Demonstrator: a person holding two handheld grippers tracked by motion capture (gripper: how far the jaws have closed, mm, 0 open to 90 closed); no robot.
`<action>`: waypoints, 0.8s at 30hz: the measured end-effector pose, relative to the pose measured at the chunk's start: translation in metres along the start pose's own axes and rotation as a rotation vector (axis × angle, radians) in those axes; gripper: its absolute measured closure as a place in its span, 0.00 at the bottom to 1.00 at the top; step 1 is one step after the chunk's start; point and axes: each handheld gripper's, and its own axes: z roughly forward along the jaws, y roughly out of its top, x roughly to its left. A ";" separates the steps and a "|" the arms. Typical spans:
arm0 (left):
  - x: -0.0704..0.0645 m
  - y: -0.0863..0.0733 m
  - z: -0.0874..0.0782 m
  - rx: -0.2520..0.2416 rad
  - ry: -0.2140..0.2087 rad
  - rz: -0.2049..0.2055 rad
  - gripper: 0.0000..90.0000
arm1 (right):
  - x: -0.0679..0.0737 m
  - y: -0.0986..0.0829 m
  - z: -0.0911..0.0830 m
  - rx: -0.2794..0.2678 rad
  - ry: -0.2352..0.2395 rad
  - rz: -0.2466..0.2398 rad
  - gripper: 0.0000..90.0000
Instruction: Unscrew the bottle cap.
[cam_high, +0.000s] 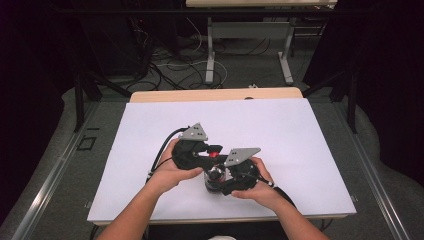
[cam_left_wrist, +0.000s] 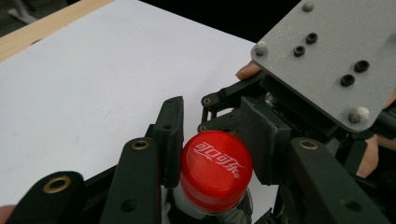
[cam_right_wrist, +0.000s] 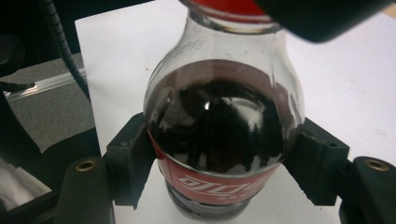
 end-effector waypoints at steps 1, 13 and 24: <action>-0.002 0.000 0.002 -0.016 0.024 -0.013 0.68 | 0.000 0.000 -0.001 0.011 0.006 0.007 0.34; -0.004 0.004 -0.007 -0.010 0.033 -0.021 0.56 | -0.002 0.000 -0.003 -0.013 -0.001 0.018 0.34; 0.002 0.000 -0.006 -0.008 -0.020 -0.008 0.67 | 0.000 0.001 -0.002 -0.011 0.010 0.009 0.34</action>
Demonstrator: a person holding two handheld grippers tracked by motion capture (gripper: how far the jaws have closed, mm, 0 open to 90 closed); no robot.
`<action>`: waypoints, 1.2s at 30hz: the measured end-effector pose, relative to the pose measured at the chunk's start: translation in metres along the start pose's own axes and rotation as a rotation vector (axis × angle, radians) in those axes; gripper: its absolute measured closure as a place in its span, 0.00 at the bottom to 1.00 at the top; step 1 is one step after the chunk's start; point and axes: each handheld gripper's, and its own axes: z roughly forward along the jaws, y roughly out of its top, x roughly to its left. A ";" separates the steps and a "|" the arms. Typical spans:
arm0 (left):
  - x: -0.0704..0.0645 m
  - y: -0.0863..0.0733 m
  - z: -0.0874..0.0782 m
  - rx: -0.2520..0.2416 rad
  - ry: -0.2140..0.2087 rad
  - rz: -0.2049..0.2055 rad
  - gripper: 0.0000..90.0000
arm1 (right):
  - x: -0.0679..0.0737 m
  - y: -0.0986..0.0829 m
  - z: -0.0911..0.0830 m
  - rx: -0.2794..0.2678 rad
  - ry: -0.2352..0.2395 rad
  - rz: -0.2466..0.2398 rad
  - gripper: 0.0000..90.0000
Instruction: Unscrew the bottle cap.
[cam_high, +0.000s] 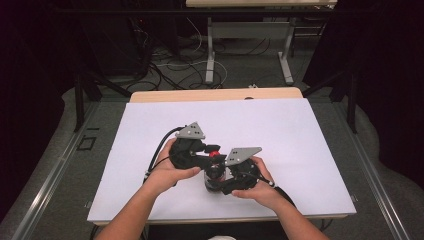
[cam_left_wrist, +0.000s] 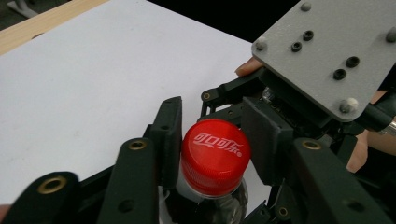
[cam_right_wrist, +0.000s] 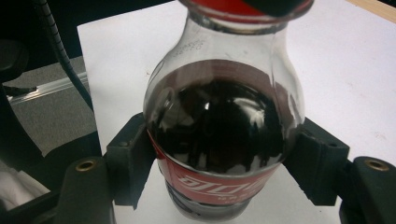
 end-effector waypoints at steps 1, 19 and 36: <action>-0.001 0.000 0.000 0.004 0.011 -0.007 0.67 | -0.001 0.000 0.000 0.001 -0.002 0.001 0.34; -0.013 0.005 -0.002 -0.006 0.108 -0.050 0.50 | -0.005 -0.001 -0.003 -0.018 -0.041 0.015 0.34; 0.005 -0.001 -0.003 -0.012 -0.024 -0.021 0.62 | -0.002 0.000 -0.002 -0.018 -0.013 0.002 0.34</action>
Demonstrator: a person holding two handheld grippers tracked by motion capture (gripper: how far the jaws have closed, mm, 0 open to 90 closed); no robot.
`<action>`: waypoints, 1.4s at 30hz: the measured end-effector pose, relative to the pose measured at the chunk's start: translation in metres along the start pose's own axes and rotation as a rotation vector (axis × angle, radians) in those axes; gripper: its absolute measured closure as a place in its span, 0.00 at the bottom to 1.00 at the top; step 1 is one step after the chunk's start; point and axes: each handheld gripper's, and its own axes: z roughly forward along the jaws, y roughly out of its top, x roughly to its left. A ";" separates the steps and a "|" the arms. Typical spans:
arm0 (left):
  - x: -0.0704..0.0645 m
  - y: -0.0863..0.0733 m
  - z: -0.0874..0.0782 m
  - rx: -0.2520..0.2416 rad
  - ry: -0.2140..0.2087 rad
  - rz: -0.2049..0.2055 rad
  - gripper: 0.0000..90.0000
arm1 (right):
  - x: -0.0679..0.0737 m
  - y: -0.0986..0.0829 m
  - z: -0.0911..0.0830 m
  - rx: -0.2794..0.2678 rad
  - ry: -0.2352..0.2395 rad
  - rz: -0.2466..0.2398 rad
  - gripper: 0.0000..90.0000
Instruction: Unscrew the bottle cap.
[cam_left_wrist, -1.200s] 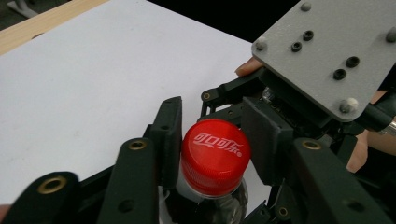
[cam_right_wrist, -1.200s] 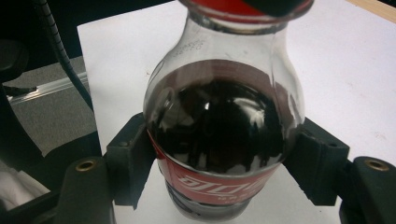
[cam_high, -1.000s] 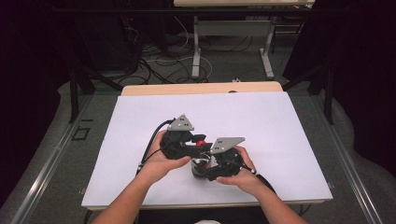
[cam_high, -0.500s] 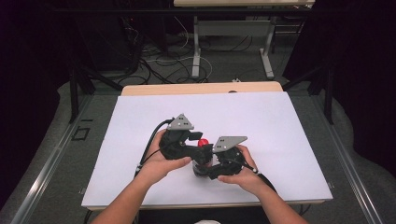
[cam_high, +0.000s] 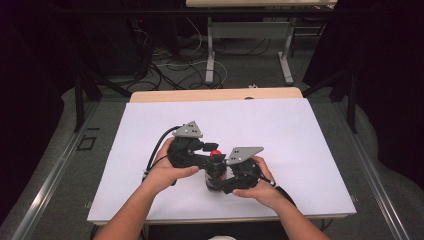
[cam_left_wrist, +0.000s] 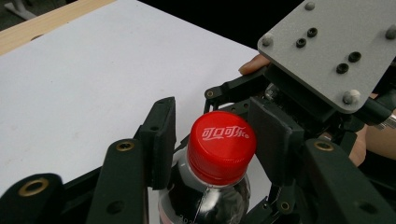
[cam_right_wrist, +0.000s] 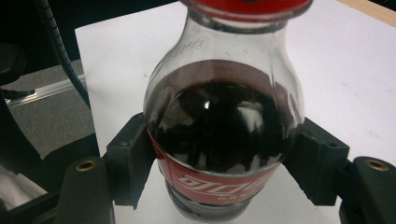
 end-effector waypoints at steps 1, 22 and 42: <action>0.000 0.000 0.001 0.000 -0.006 0.004 0.65 | 0.000 0.000 0.000 0.000 0.000 0.002 0.34; -0.017 0.007 0.000 -0.013 0.144 -0.034 0.54 | -0.004 -0.001 -0.001 0.008 -0.029 0.019 0.34; -0.019 0.001 0.011 -0.029 0.193 -0.039 0.68 | -0.003 -0.001 0.001 0.002 -0.052 0.049 0.34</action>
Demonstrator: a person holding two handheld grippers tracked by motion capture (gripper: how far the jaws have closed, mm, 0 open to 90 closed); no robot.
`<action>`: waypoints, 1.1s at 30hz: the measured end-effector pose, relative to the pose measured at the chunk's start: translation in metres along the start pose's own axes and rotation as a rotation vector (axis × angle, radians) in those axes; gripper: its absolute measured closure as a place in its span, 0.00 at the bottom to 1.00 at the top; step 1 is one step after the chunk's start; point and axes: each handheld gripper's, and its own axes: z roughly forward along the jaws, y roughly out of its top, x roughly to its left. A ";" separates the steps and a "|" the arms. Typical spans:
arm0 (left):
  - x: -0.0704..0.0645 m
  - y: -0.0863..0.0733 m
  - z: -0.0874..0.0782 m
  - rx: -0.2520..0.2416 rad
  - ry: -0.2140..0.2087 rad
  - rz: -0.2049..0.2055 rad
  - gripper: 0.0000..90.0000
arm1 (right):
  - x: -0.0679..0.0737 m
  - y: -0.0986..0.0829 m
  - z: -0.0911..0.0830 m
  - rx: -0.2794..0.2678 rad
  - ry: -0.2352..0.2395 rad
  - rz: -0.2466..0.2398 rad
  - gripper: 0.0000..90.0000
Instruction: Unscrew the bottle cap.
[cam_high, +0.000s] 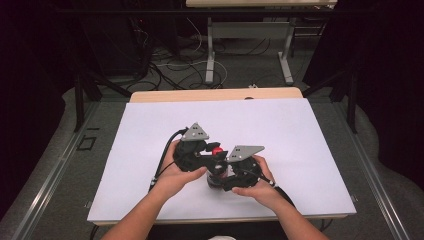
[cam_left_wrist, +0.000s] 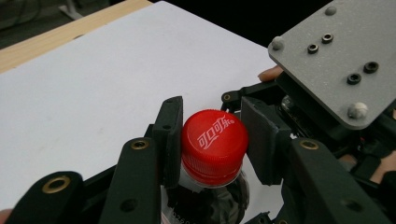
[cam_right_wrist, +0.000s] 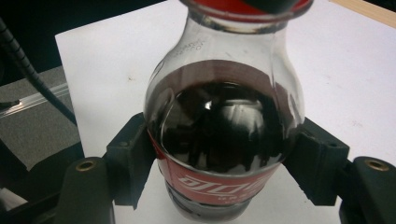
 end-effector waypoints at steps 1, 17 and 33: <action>-0.001 0.000 0.000 -0.001 0.020 0.004 0.68 | 0.000 0.000 0.000 -0.002 -0.003 0.001 0.34; 0.005 0.006 -0.011 0.040 -0.083 0.098 0.59 | 0.001 0.002 -0.003 -0.006 0.025 -0.018 0.34; 0.002 0.003 0.001 0.027 -0.022 0.024 0.68 | 0.002 0.001 0.000 0.011 0.008 -0.018 0.34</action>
